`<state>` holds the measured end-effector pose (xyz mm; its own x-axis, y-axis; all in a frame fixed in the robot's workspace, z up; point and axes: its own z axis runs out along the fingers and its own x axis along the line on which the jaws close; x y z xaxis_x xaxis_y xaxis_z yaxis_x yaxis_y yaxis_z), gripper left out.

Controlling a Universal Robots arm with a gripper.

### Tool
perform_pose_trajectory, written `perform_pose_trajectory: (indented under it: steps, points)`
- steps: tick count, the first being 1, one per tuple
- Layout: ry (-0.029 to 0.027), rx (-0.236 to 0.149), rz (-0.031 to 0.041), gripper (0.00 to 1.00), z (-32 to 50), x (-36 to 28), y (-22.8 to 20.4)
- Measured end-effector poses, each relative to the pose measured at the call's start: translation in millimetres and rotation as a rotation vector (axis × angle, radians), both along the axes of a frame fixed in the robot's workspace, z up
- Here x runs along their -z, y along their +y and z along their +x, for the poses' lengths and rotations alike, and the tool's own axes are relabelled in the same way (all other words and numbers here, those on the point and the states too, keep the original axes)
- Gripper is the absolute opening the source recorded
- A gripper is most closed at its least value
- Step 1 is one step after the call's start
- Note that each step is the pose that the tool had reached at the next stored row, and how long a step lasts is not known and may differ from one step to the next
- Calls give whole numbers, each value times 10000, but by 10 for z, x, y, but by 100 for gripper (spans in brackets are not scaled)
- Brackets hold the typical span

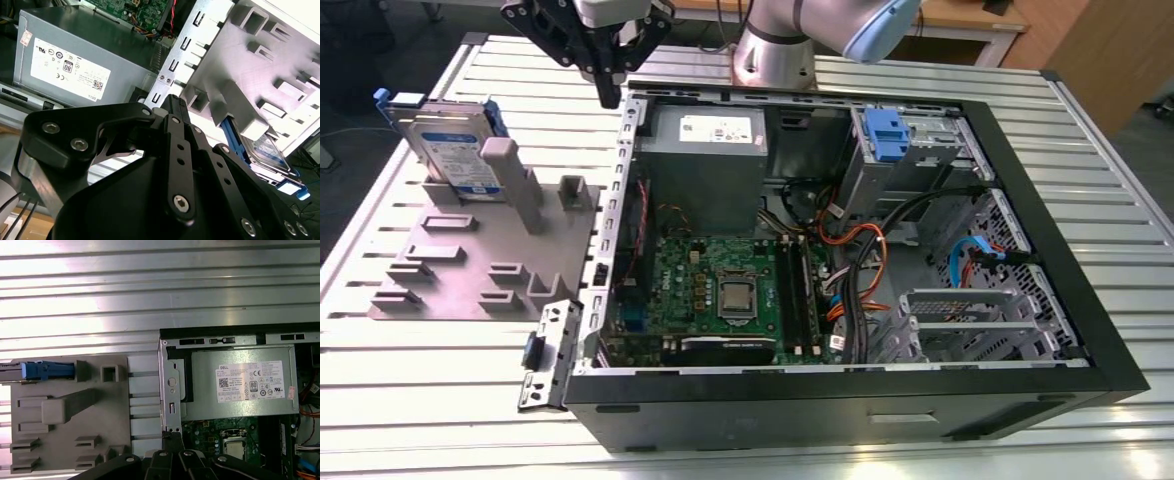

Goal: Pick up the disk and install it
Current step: 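Reach for the disk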

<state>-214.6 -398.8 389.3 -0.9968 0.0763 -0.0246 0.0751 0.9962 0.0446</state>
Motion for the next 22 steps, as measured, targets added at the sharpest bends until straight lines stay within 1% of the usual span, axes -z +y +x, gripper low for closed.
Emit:
perform_pose_trajectory:
  steps: [9,14,19,22]
  points:
    - [2,0,0,11,-4,4,69]
    - [2,-1,0,11,-4,5,82]
    - [2,0,1,11,-6,6,112]
    - [2,0,2,11,-9,6,122]
